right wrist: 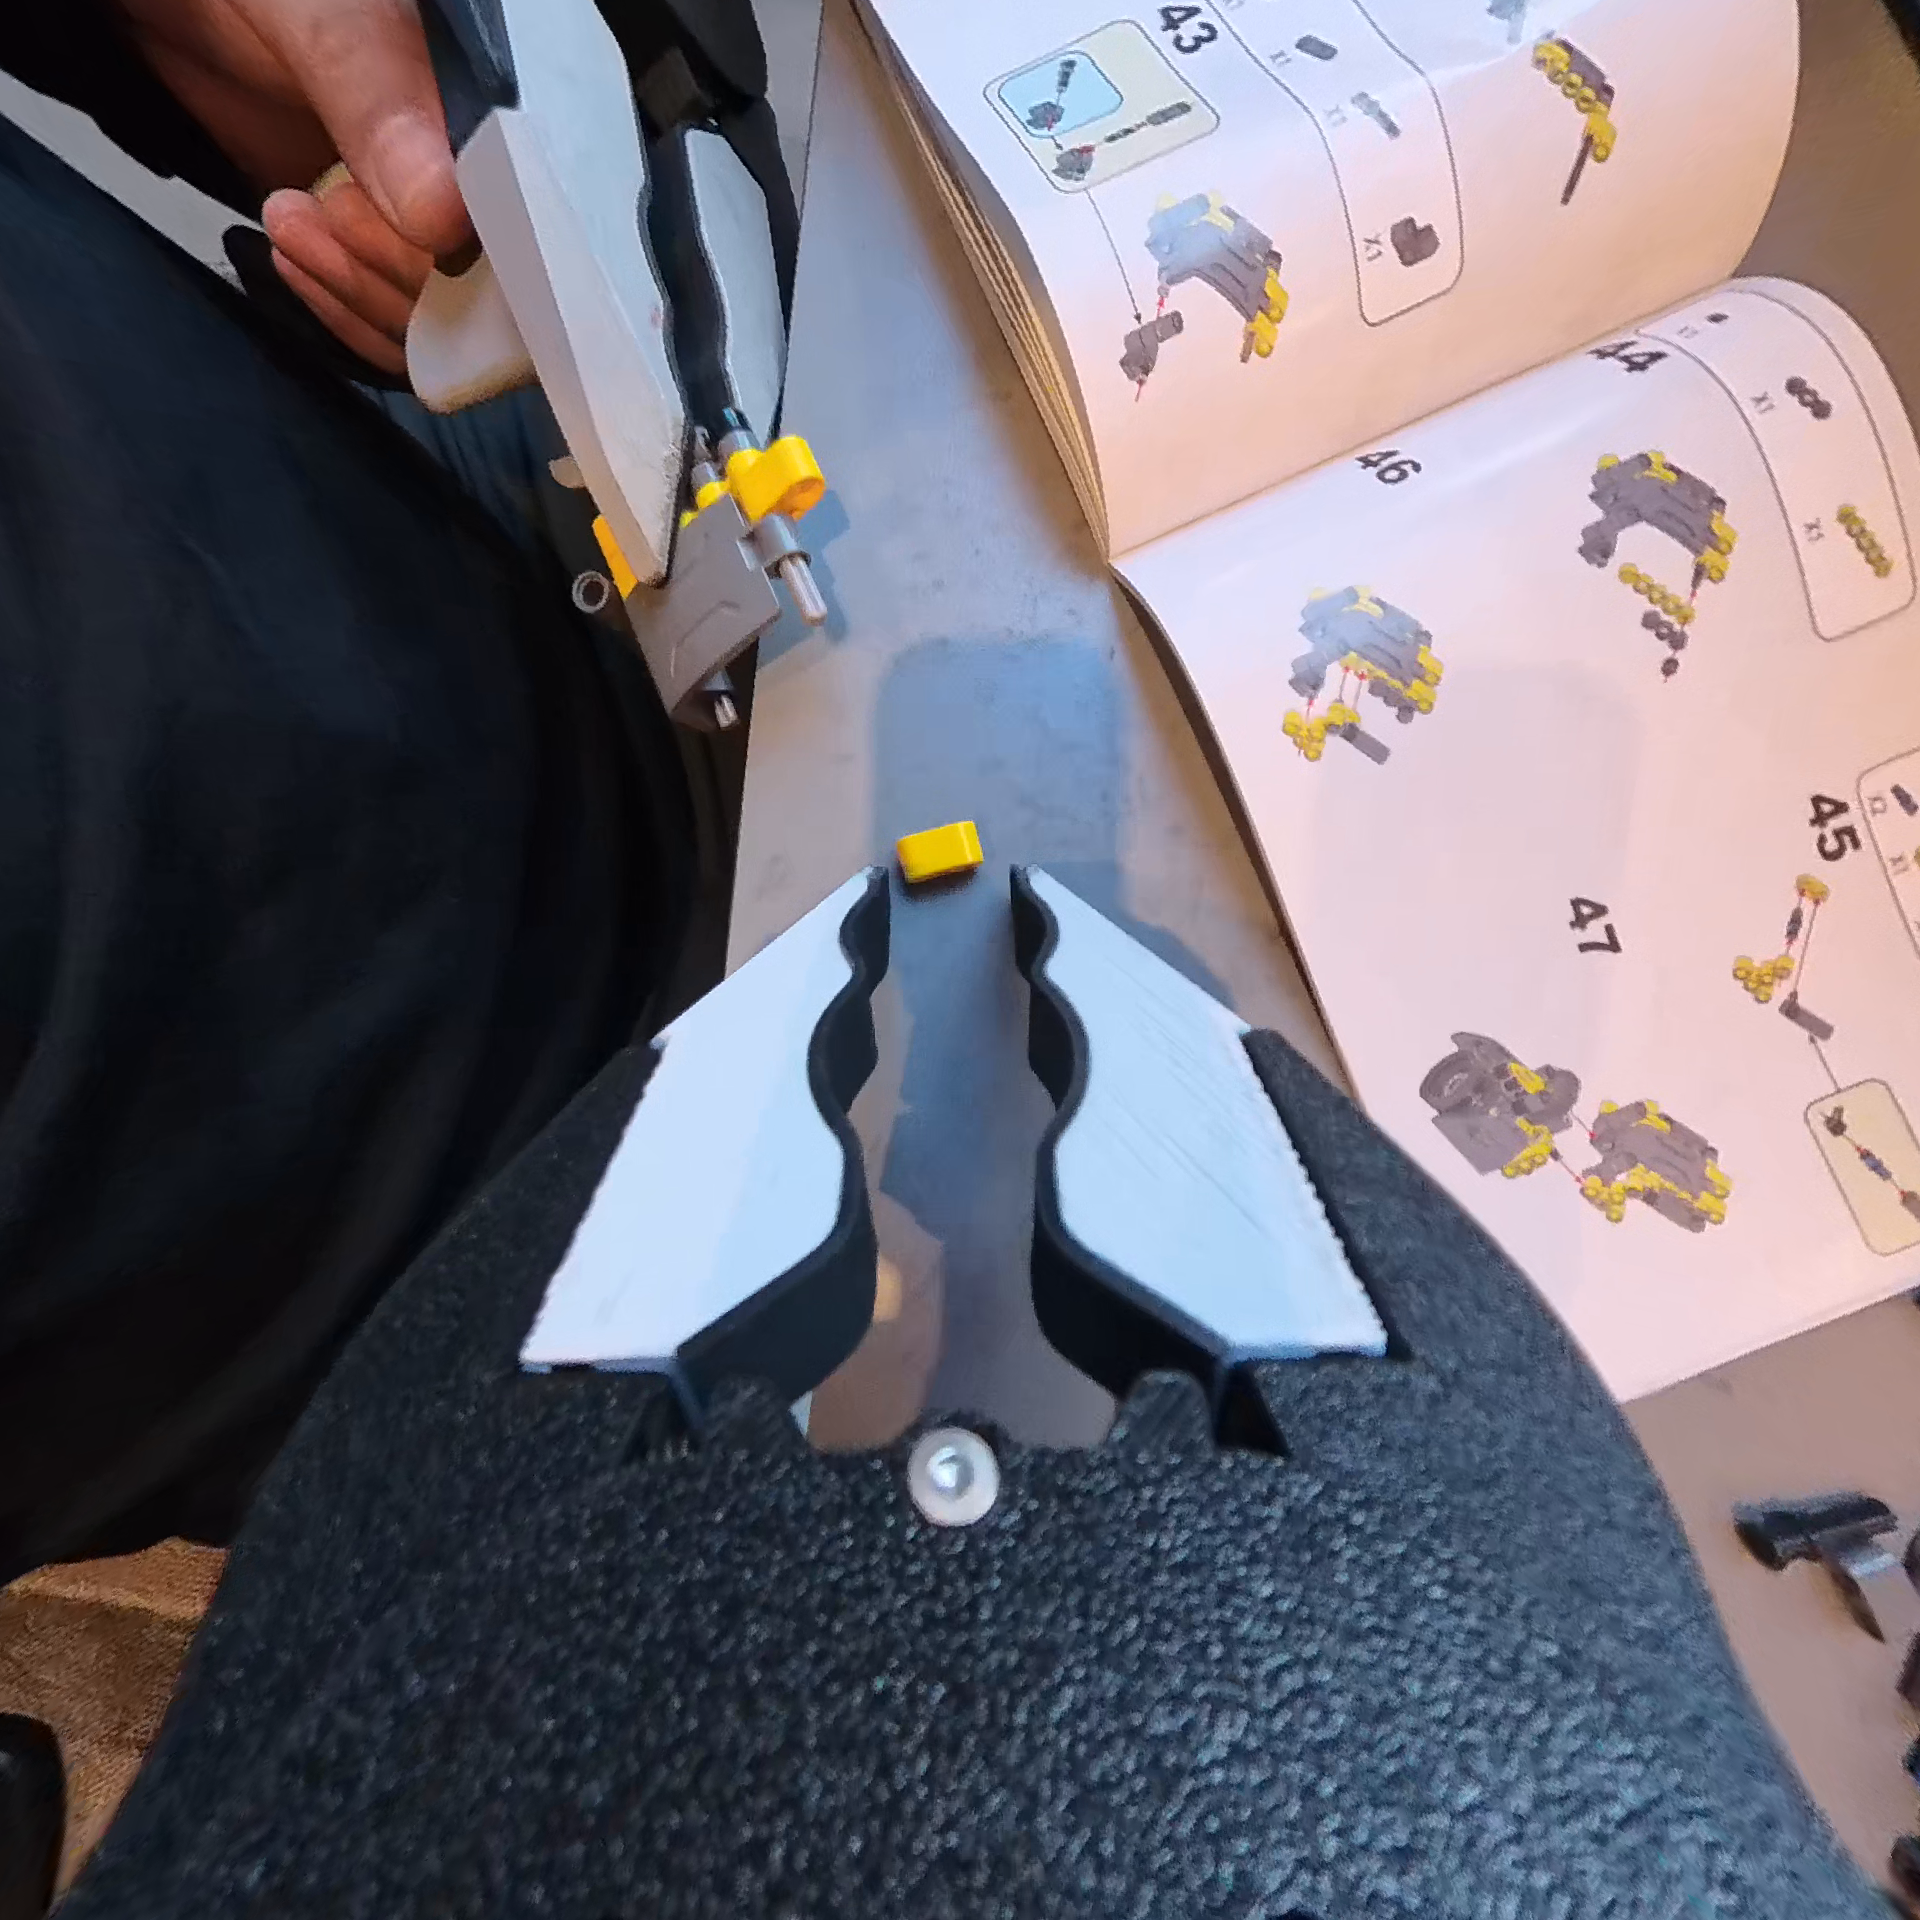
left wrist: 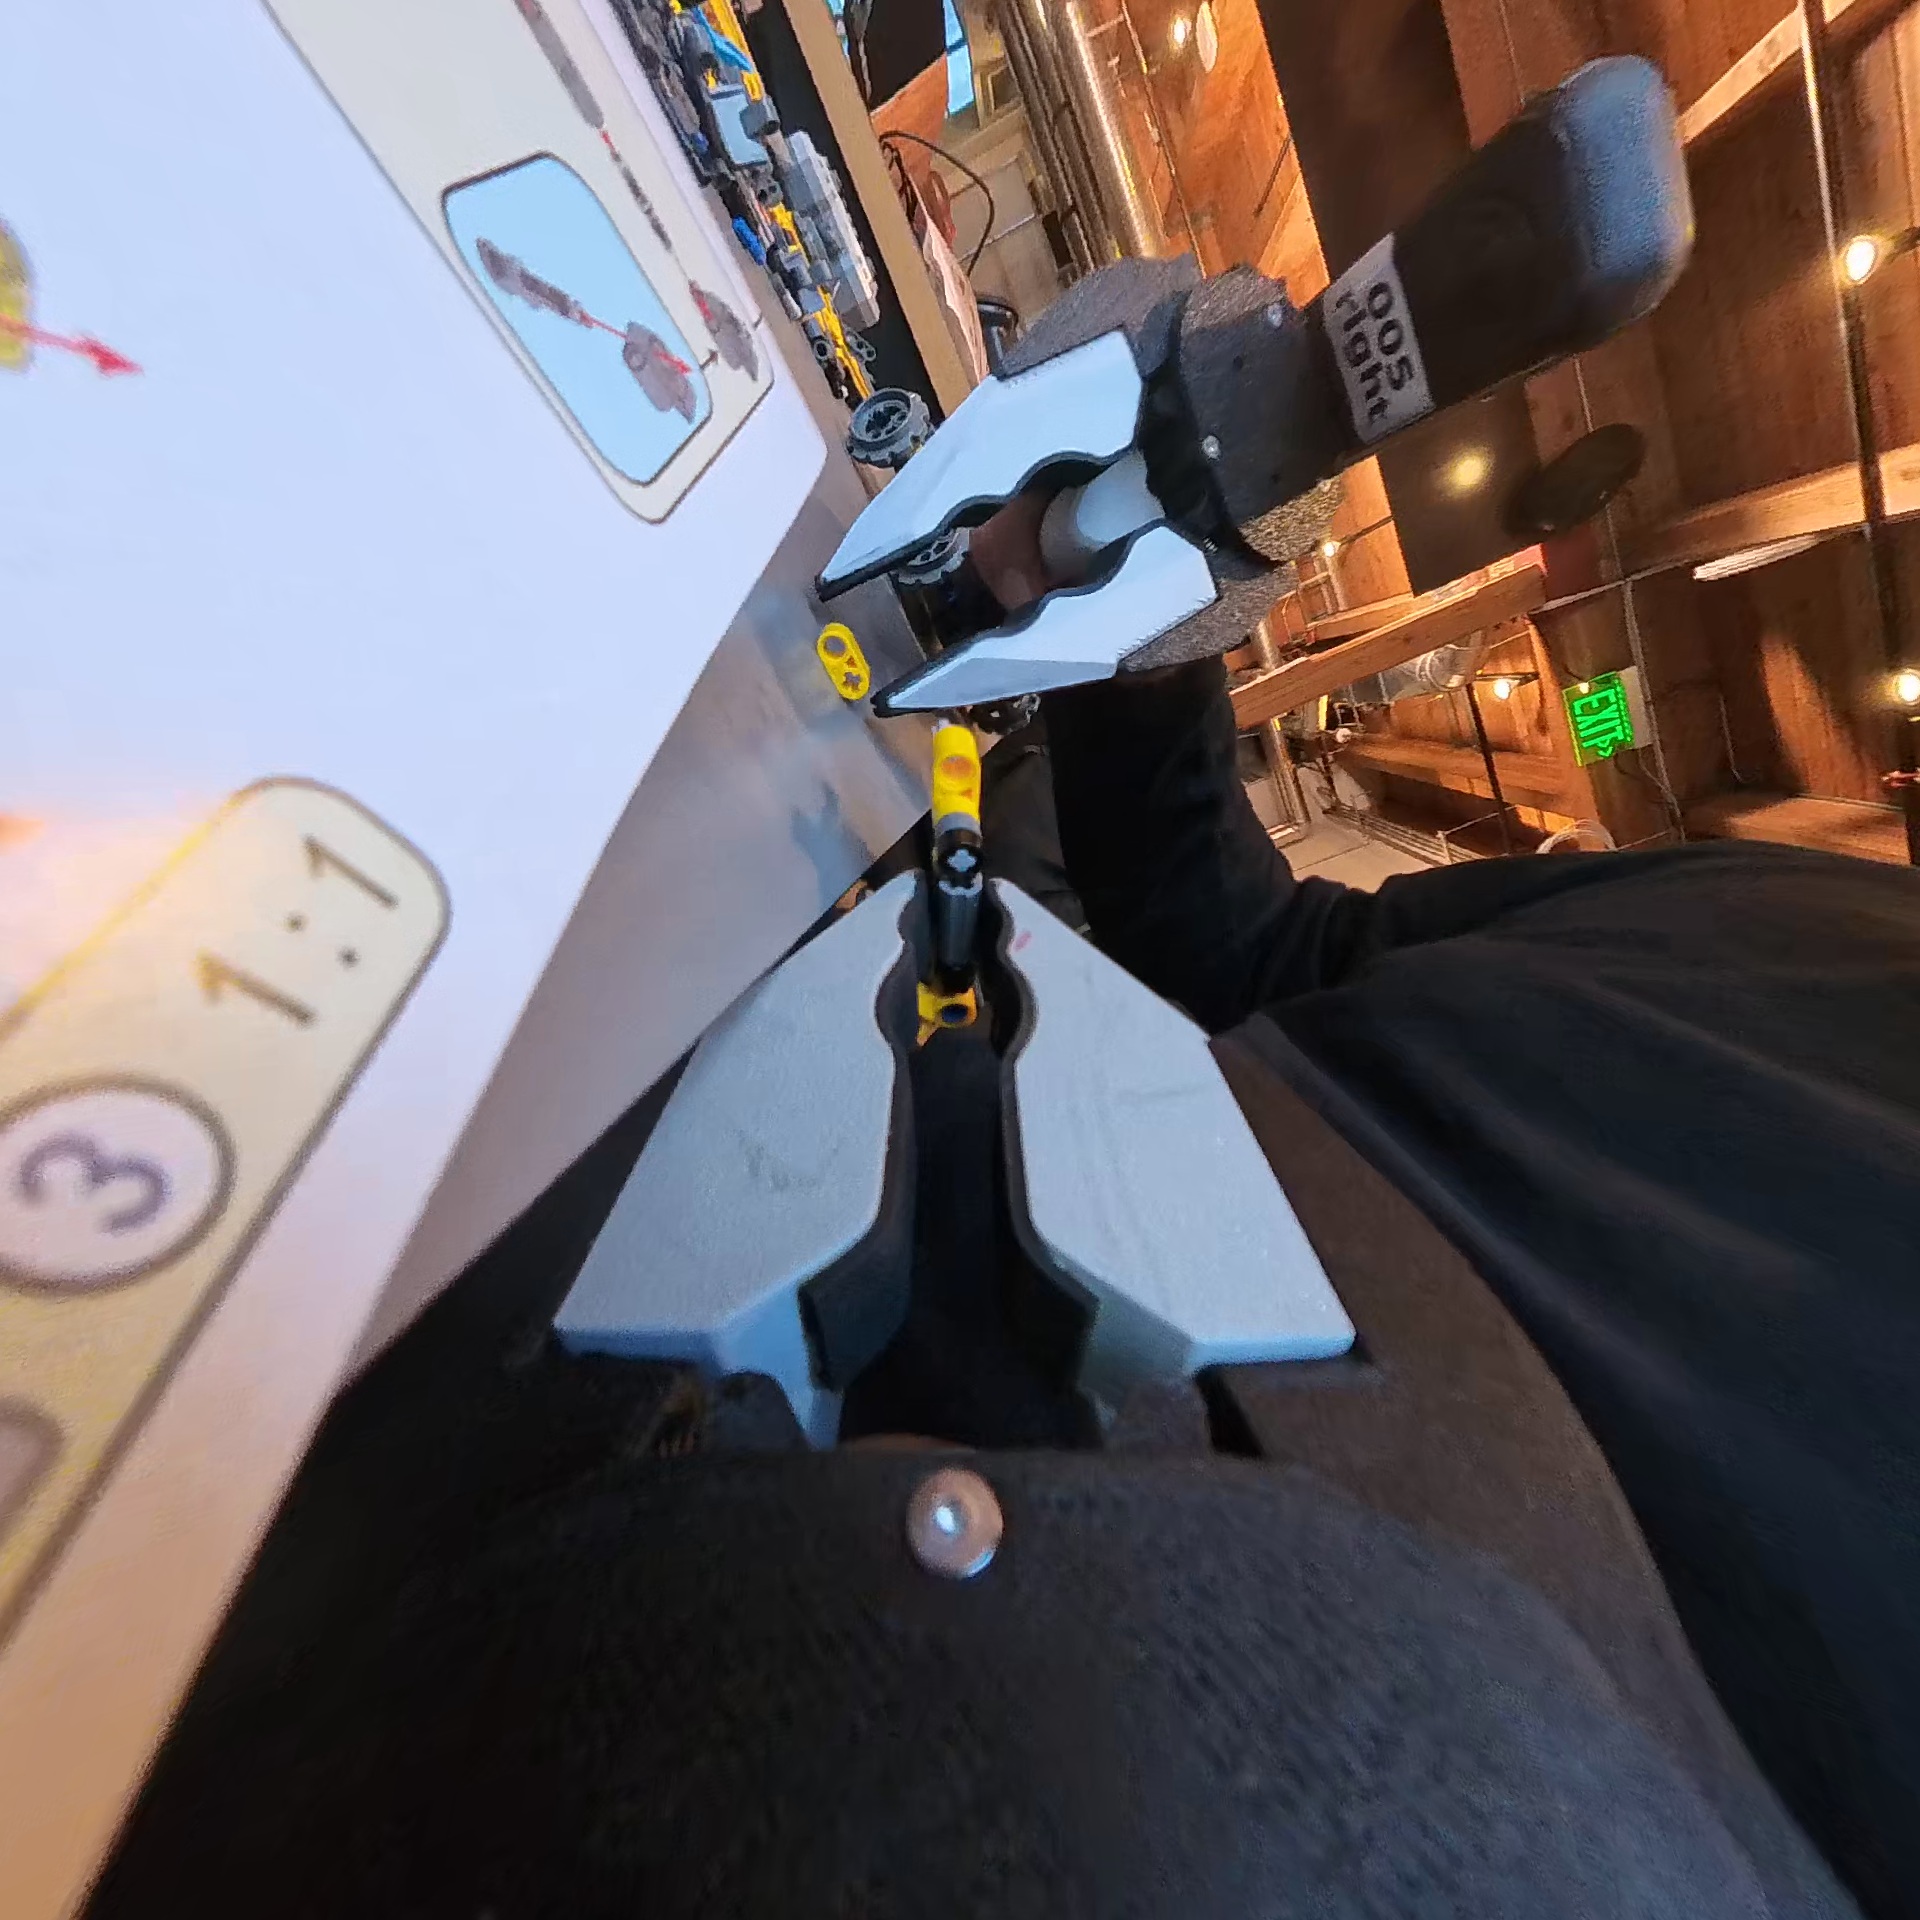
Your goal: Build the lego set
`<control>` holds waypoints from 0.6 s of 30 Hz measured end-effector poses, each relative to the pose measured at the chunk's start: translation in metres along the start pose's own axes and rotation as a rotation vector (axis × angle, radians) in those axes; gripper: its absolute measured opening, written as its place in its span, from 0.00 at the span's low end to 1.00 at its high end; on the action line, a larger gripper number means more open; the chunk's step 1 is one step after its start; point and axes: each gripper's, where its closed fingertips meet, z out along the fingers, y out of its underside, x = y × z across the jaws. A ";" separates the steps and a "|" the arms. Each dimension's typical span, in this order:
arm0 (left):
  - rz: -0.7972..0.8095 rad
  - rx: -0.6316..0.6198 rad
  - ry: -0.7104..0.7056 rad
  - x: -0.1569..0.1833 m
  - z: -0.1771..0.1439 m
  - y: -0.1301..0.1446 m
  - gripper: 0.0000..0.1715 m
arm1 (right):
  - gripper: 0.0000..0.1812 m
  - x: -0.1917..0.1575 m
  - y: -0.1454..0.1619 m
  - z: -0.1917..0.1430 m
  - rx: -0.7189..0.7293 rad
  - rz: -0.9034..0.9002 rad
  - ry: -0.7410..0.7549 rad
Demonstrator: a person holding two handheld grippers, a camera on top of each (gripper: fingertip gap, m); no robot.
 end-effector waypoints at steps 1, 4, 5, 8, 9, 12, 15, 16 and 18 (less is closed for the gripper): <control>-0.004 -0.002 -0.003 0.000 0.000 0.000 0.04 | 0.13 -0.001 -0.001 0.001 0.002 -0.008 -0.009; -0.038 -0.012 -0.009 -0.001 0.001 0.001 0.04 | 0.09 -0.003 -0.002 0.006 0.007 -0.026 -0.033; -0.052 -0.010 -0.006 -0.001 0.002 0.000 0.04 | 0.08 -0.004 -0.004 0.007 0.015 -0.028 -0.044; -0.092 -0.014 0.001 0.001 0.004 -0.001 0.03 | 0.08 -0.007 -0.010 0.009 0.039 -0.029 -0.053; -0.101 -0.023 0.000 0.001 0.004 0.000 0.03 | 0.08 -0.009 -0.014 0.009 0.056 -0.033 -0.051; -0.126 -0.039 -0.007 0.000 0.007 0.004 0.03 | 0.08 -0.015 -0.024 0.011 0.089 -0.040 -0.058; -0.136 -0.052 -0.007 0.000 0.008 0.006 0.03 | 0.08 -0.019 -0.022 0.016 0.069 -0.059 -0.048; -0.139 -0.053 -0.008 0.000 0.008 0.007 0.03 | 0.08 -0.020 -0.022 0.018 0.065 -0.065 -0.048; -0.141 -0.055 -0.014 -0.001 0.008 0.007 0.04 | 0.08 -0.022 -0.021 0.019 0.061 -0.074 -0.049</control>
